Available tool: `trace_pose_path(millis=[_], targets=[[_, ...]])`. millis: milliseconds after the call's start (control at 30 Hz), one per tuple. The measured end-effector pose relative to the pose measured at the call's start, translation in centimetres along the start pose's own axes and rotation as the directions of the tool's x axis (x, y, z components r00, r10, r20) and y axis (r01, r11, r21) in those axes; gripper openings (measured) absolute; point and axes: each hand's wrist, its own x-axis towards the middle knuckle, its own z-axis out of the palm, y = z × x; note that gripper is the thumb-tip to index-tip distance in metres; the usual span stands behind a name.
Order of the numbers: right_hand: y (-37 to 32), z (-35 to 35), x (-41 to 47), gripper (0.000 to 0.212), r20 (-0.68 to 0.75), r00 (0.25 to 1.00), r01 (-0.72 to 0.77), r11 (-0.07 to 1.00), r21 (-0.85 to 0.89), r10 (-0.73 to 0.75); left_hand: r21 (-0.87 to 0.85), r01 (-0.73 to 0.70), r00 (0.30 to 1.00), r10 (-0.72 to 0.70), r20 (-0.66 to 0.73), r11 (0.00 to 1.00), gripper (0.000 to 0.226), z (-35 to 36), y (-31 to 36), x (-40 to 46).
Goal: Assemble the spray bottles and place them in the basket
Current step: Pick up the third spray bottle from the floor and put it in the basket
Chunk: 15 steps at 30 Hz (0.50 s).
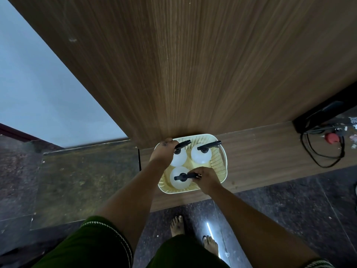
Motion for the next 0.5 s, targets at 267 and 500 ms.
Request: trace_pose_path(millis=[267, 500], targets=[[-0.25, -0.05, 0.66, 0.038, 0.007, 0.999, 0.033, 0.997, -0.066, -0.032, 0.024, 0.046, 0.998, -0.047, 0.049, 0.999, 0.042, -0.32, -0.04, 0.40], [0.01, -0.43, 0.53, 0.061, 0.034, 0.999, -0.012, 0.999, -0.038, 0.013, 0.138, 0.054, 0.997, -0.061, 0.049, 0.989, 0.054, -0.49, -0.65, -0.31]])
